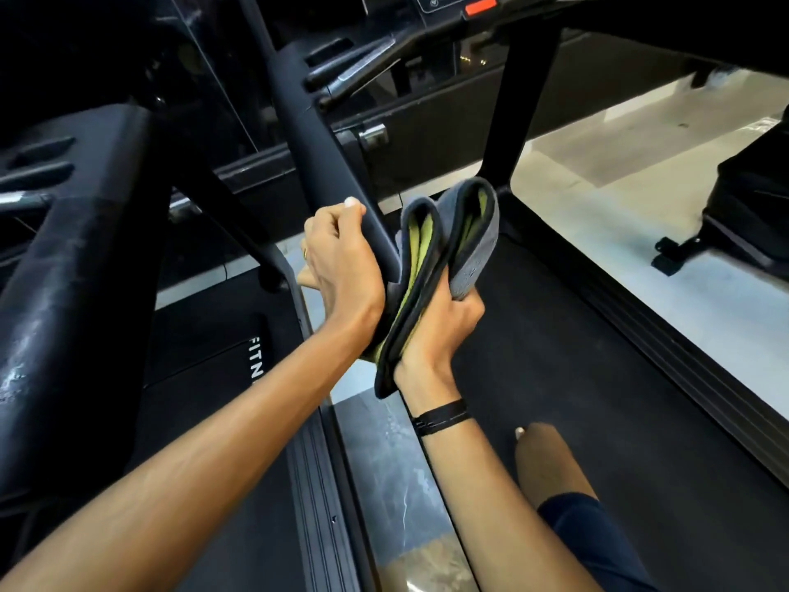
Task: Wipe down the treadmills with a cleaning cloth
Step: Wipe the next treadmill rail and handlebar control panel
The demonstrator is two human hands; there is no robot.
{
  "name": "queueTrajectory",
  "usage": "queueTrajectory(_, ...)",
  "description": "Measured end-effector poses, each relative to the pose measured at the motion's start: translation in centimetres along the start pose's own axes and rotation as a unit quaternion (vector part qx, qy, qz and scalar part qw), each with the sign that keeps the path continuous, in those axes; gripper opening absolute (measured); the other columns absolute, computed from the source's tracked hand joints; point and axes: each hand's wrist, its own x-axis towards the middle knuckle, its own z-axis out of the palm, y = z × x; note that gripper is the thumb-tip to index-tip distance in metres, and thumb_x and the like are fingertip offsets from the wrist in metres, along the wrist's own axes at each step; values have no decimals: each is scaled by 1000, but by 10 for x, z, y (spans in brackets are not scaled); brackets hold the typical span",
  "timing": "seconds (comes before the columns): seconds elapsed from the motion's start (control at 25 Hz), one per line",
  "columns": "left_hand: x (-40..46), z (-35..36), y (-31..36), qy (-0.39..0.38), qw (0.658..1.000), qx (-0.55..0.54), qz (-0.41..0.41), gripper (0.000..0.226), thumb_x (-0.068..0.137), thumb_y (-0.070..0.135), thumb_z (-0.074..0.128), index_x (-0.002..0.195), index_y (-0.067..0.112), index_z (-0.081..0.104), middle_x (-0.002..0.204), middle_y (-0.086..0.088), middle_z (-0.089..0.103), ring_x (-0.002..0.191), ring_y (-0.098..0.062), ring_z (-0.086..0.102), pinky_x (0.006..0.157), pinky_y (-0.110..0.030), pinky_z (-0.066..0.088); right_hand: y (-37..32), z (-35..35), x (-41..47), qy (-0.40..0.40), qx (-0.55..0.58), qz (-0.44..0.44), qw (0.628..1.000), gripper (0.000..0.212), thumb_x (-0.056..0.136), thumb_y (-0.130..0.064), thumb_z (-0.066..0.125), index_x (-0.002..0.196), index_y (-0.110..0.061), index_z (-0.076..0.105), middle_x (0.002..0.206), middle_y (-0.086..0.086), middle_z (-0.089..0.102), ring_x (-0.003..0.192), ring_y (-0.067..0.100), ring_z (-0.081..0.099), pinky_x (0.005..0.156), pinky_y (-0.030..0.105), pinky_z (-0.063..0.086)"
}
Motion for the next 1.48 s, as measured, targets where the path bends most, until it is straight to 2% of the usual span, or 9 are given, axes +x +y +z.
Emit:
queueTrajectory(0.16,-5,0,2,-16,1000,25,7,17,99,31,50,91,22,61,101,13,55,106,-9,51,94,-31,15,6,-12,-1,19,16,58,998,37,96,-10,65,62,-18,53,48,-15,53,50,3,50,51,25,41)
queueTrajectory(0.4,2,2,-2,-21,998,50,25,17,99,27,46,84,30,54,93,17,48,94,7,41,74,-30,14,-24,10,20,-103,-72,-46,991,31,83,-31,73,56,-25,59,57,-12,57,51,0,52,53,24,45)
queueTrajectory(0.52,1,2,-2,-29,998,56,27,17,101,30,44,87,27,54,93,18,46,92,12,36,76,-27,13,-24,22,53,-162,-156,66,972,35,108,-16,41,75,-28,41,79,-7,47,65,-1,50,80,21,51)
queueTrajectory(0.6,-1,2,0,-29,998,55,30,18,101,30,44,90,23,55,94,18,46,92,10,36,78,-26,13,-13,12,52,-128,-154,157,967,39,111,-14,26,76,-26,38,76,-5,47,64,3,48,71,21,52)
queueTrajectory(0.76,-2,1,1,-16,997,63,39,17,100,28,47,88,21,57,96,15,47,96,-2,37,78,-26,12,-11,-13,25,-77,-122,182,973,36,103,-6,42,68,-15,44,66,4,41,58,14,42,54,28,35)
queueTrajectory(1.0,21,-8,8,-33,988,125,80,19,97,35,51,92,23,65,92,15,61,98,-8,49,103,-39,17,-53,12,40,-213,-211,53,953,23,92,-22,70,74,-15,58,47,-10,60,49,8,60,45,17,44)
queueTrajectory(1.28,55,18,4,-157,933,212,245,39,96,52,40,127,32,50,113,25,52,110,17,37,101,-19,21,-4,61,109,-297,-279,72,911,10,96,-24,65,91,-15,63,89,9,62,92,25,56,90,51,50)
queueTrajectory(1.4,57,16,-3,-181,926,243,223,49,95,56,32,138,35,41,135,32,40,125,20,26,110,-17,16,15,61,117,-304,-264,89,911,45,84,-42,64,113,-7,68,91,3,67,90,20,60,82,41,52)
queueTrajectory(1.48,56,17,7,-181,923,278,195,60,95,52,32,146,21,37,157,11,29,145,0,20,121,-38,9,16,57,115,-296,-258,140,909,43,84,-42,65,111,-8,68,80,-7,66,81,13,61,72,32,50)
